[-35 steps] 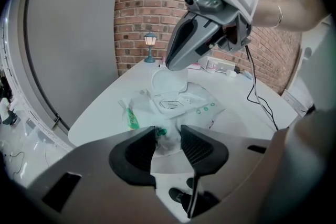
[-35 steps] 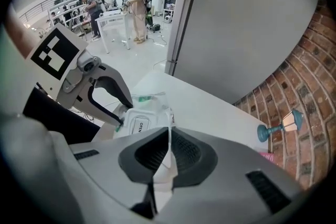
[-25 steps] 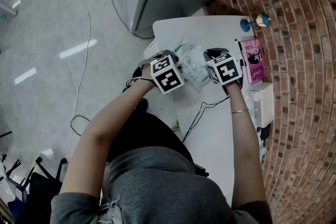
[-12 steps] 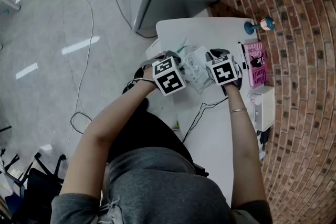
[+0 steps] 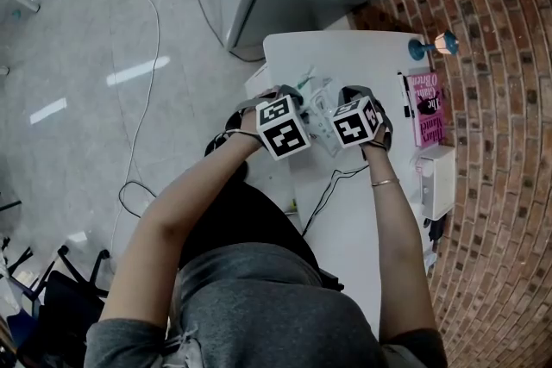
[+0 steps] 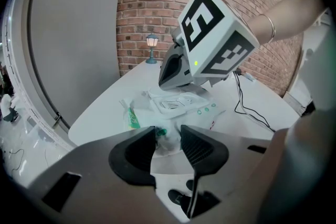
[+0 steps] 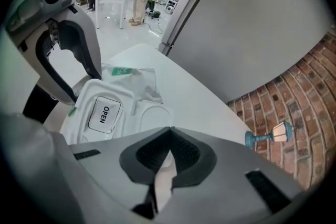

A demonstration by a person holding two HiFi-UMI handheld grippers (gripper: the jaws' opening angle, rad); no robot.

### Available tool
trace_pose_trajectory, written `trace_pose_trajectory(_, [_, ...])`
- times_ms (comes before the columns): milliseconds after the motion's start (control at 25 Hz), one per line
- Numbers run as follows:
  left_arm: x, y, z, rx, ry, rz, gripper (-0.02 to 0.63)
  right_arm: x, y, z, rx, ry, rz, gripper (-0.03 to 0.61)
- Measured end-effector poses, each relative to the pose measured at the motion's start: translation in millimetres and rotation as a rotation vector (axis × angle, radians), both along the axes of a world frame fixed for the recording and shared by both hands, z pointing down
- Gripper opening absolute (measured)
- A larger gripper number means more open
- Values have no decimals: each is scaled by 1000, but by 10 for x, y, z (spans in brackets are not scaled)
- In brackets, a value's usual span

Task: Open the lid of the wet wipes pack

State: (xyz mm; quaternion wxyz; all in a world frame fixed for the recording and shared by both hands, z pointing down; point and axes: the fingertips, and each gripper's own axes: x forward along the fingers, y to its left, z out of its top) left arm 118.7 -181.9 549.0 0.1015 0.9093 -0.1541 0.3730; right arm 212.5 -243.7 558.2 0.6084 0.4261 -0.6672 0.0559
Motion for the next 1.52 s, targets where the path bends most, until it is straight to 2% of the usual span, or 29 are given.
trace_pose_trajectory(320, [-14, 2, -1, 2, 2, 1, 164, 17, 30, -97, 36, -65, 70, 8])
trace_pose_trajectory(520, [-31, 7, 4, -4, 0, 2, 164, -51, 108, -298, 98, -202, 157, 8])
trace_pose_trajectory(760, [-35, 7, 11, -9, -2, -5, 164, -141, 225, -541, 183, -314, 182, 8])
trace_pose_trajectory(880, [-35, 0, 15, -14, -1, -6, 164, -158, 319, -628, 214, -386, 233, 8])
trace_pose_trajectory(1280, [-66, -8, -3, 3, -5, -39, 164, -155, 605, -901, 290, -740, 449, 8])
trace_pose_trajectory(1520, [-127, -19, -103, -5, 25, -79, 163, -174, 767, -948, 328, -834, 498, 8])
